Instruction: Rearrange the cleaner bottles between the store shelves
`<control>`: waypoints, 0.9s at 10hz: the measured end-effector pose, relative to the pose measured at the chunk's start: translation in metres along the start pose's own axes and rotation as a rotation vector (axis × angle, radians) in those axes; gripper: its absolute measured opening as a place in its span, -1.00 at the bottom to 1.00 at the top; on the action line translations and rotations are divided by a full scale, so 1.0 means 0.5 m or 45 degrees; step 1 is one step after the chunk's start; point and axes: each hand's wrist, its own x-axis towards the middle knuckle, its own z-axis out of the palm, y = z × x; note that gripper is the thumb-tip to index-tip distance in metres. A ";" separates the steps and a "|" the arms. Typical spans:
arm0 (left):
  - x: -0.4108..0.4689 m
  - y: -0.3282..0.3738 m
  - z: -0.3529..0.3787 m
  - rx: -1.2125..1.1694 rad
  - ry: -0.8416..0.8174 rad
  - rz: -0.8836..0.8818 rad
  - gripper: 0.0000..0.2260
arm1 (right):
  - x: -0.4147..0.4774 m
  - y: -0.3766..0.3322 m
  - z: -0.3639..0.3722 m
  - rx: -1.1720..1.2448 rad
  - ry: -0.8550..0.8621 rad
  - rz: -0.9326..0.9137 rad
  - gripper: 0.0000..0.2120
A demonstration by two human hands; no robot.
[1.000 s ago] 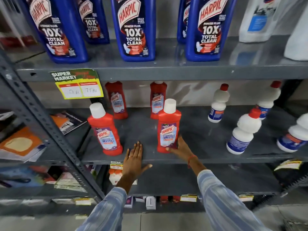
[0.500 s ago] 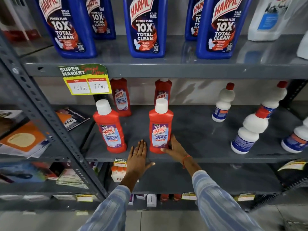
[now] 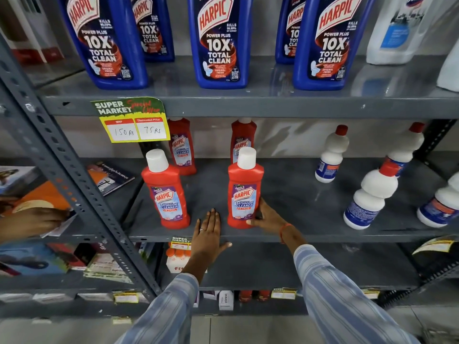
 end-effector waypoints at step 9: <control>0.002 0.089 -0.139 -0.167 -0.293 -0.164 -0.29 | -0.073 -0.048 -0.063 -0.460 -0.030 0.252 -0.42</control>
